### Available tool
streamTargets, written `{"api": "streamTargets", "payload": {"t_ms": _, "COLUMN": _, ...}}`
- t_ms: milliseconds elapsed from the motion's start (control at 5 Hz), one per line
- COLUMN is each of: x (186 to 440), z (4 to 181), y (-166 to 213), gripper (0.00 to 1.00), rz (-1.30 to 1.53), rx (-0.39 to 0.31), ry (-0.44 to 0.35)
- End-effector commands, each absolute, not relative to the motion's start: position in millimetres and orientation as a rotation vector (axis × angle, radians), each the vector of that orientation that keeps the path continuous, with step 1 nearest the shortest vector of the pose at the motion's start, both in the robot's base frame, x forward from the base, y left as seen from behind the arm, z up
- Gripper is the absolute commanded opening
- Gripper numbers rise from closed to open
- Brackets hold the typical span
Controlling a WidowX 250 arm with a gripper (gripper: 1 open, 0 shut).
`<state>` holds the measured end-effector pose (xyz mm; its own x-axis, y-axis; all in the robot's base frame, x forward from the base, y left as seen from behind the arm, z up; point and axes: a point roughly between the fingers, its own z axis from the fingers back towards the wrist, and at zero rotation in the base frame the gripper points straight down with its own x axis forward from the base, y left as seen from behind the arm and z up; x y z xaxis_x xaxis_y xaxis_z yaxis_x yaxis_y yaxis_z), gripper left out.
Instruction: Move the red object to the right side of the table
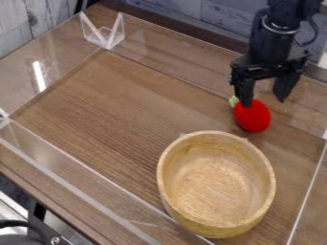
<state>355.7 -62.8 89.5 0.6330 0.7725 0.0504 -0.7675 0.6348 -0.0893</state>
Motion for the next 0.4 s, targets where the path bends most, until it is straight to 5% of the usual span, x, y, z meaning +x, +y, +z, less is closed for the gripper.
{"api": "streamTargets", "payload": {"t_ms": 0, "x": 362.3, "z": 123.9, "y": -51.2, "gripper": 1.00, "rz": 0.877, "rx": -0.127, "ry": -0.167}}
{"api": "streamTargets", "payload": {"t_ms": 200, "x": 361.4, "z": 127.6, "y": -40.6, "gripper": 1.00, "rz": 0.876, "rx": -0.130, "ry": -0.175}}
